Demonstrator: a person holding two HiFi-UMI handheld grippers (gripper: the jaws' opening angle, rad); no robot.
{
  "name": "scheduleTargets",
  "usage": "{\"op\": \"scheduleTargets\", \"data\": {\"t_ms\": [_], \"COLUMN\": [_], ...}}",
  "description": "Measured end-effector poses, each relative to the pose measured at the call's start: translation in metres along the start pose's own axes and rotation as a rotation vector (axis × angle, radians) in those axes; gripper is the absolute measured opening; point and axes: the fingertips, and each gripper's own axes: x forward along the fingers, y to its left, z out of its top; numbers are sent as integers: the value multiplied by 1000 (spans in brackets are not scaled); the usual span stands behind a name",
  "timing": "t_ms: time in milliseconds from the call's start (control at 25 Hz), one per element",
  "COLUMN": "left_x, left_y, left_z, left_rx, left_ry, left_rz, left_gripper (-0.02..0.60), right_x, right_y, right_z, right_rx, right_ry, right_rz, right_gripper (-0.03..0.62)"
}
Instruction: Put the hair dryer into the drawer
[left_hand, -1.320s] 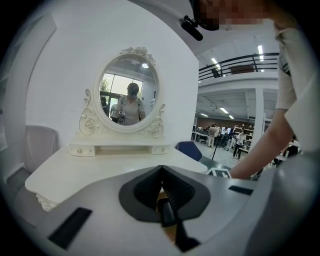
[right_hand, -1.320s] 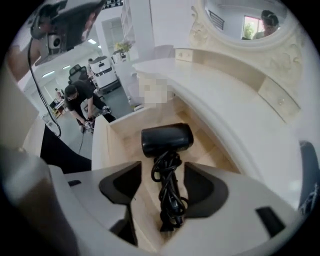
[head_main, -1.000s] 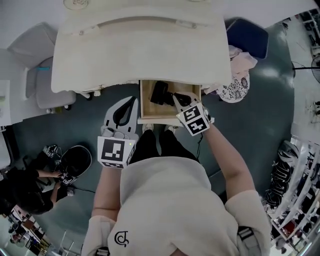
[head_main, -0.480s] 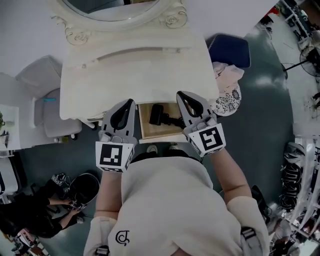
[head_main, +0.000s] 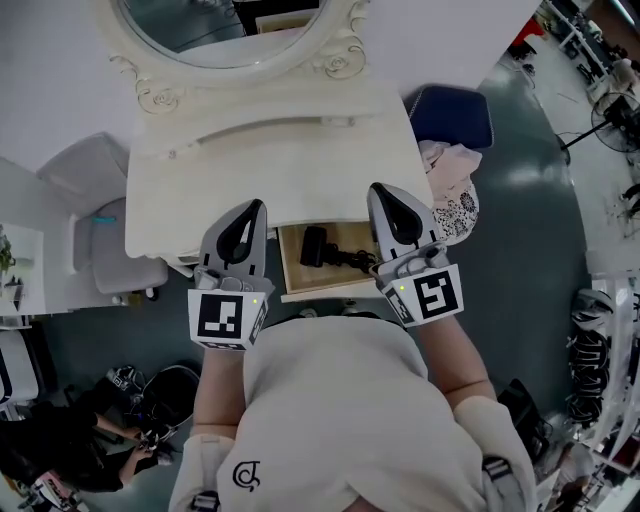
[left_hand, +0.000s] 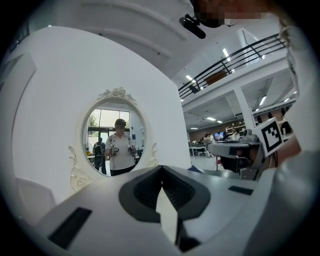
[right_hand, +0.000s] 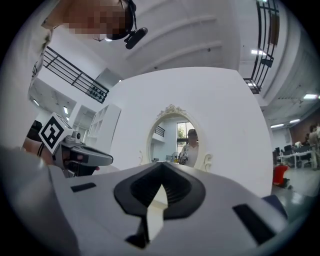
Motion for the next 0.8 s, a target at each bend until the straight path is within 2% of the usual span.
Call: {"op": "scheduleTargets", "data": {"t_ms": [440,640,800], "left_x": [-9,-15,-12], "left_y": [-3,-13,-14], "left_z": [4,13,6], "left_rx": [-10,20,25], "left_ry": [4,-9,7], "left_rz": [33,35,40], "left_gripper": [12,12,12], "right_x": [-7,-13,-12], "right_y": [5,10,14], "right_z": [-2,-2,-5], "right_rx": [-8,-23,-37], "right_ry": [22,28,42], "right_rz": [14,23,44], "right_gripper": [3,4,3]}}
